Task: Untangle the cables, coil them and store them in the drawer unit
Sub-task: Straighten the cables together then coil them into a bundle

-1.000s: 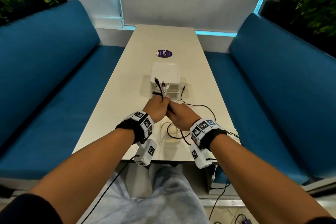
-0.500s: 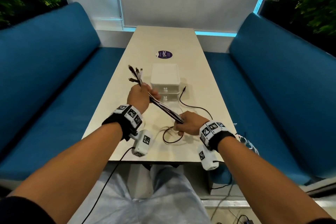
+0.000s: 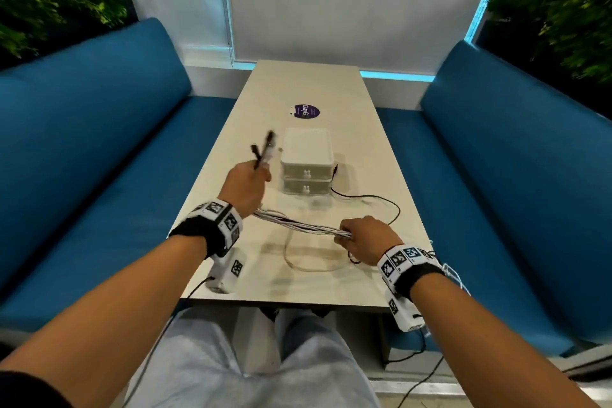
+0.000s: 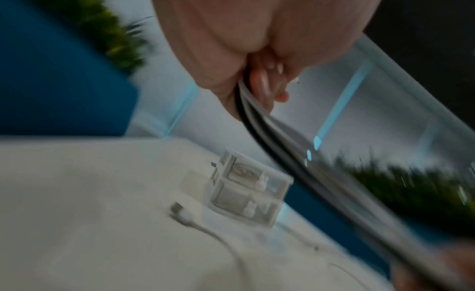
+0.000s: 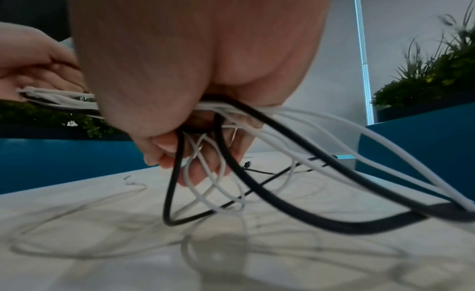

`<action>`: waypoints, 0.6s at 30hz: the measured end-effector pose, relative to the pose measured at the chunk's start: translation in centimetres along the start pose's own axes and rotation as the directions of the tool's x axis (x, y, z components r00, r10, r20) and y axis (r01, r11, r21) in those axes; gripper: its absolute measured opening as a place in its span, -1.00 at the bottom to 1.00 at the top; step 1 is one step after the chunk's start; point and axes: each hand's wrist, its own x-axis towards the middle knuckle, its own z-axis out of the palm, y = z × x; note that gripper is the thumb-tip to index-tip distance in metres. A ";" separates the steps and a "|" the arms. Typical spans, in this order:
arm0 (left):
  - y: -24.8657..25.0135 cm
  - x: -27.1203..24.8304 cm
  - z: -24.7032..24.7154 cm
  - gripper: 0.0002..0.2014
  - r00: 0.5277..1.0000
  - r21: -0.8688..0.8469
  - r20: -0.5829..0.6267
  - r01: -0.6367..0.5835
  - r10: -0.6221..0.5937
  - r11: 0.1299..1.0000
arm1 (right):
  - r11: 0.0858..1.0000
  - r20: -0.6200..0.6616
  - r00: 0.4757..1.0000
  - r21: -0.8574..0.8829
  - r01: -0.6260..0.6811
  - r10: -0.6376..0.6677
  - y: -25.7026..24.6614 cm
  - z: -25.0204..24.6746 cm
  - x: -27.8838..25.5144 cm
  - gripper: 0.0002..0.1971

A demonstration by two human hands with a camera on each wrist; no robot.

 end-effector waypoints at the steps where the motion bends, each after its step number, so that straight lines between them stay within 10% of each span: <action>1: 0.1 -0.4 0.1 -0.72 0.993 0.144 0.076 -0.097 0.087 0.985 | 1.000 -0.012 1.000 -0.019 0.001 -0.002 0.0 0.0 0.0 -0.77; 9: -2.2 -1.8 0.5 -0.40 0.833 0.682 0.552 -0.480 0.043 0.552 | 0.998 -0.068 0.997 -0.054 0.040 -0.044 0.7 -1.4 0.3 -0.90; 18: -6.1 -0.4 -0.5 -0.66 0.909 0.881 0.402 -0.352 -0.109 0.315 | 0.998 0.001 0.998 -0.019 0.057 -0.057 -3.0 0.4 1.6 -0.77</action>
